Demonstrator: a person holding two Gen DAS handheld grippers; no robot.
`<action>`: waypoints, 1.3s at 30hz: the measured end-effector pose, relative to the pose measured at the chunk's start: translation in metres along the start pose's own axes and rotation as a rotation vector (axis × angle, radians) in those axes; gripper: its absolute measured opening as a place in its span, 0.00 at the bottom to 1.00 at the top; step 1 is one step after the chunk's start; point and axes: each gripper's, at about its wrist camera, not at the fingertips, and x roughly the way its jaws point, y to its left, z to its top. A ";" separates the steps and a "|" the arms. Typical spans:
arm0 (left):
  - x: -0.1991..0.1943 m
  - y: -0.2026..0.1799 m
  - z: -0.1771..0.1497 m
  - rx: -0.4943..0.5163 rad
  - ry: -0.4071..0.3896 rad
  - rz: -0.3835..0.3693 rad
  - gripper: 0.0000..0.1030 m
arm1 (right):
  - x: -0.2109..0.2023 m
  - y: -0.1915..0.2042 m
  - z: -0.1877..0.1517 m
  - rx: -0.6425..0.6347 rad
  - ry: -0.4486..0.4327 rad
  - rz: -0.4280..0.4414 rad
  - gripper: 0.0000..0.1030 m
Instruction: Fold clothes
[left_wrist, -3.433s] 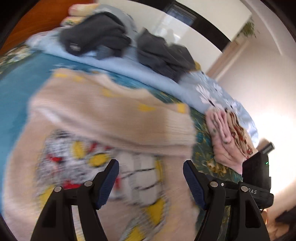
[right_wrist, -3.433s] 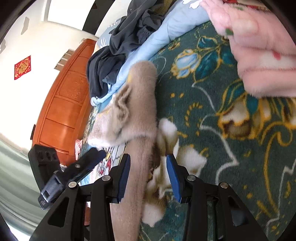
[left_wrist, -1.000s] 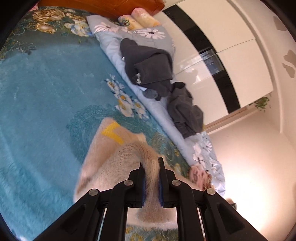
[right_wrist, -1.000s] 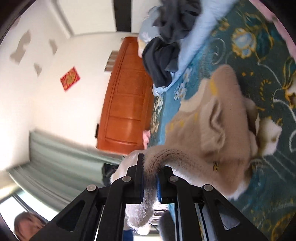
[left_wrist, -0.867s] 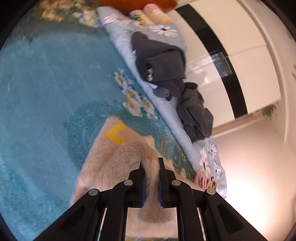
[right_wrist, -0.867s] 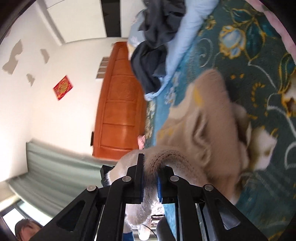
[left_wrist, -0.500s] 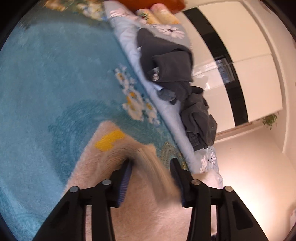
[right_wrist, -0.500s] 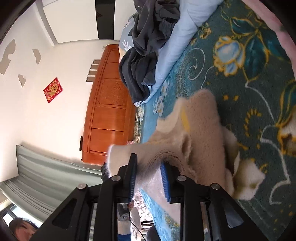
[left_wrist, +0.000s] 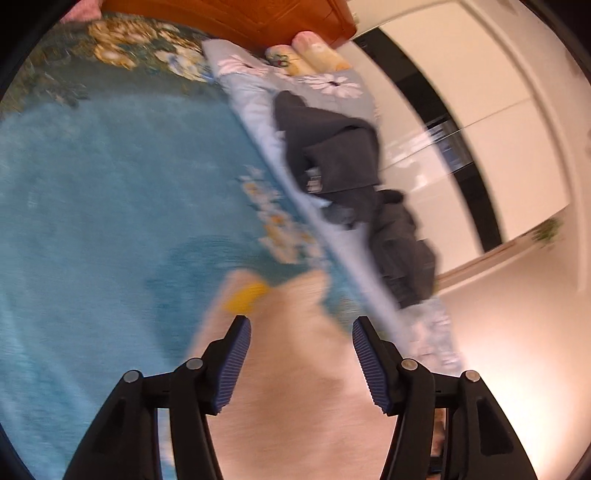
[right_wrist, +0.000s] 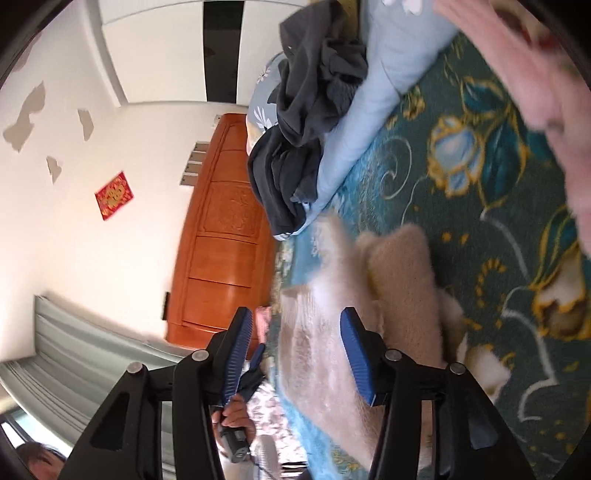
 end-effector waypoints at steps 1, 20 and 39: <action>0.001 0.006 -0.002 -0.006 0.004 0.032 0.60 | -0.003 0.003 -0.001 -0.031 -0.002 -0.041 0.50; 0.020 0.023 -0.036 0.107 0.064 0.089 0.37 | 0.027 0.021 -0.037 -0.301 0.041 -0.370 0.35; 0.024 0.037 -0.034 0.164 0.152 0.060 0.94 | 0.006 0.005 -0.039 -0.313 0.042 -0.415 0.81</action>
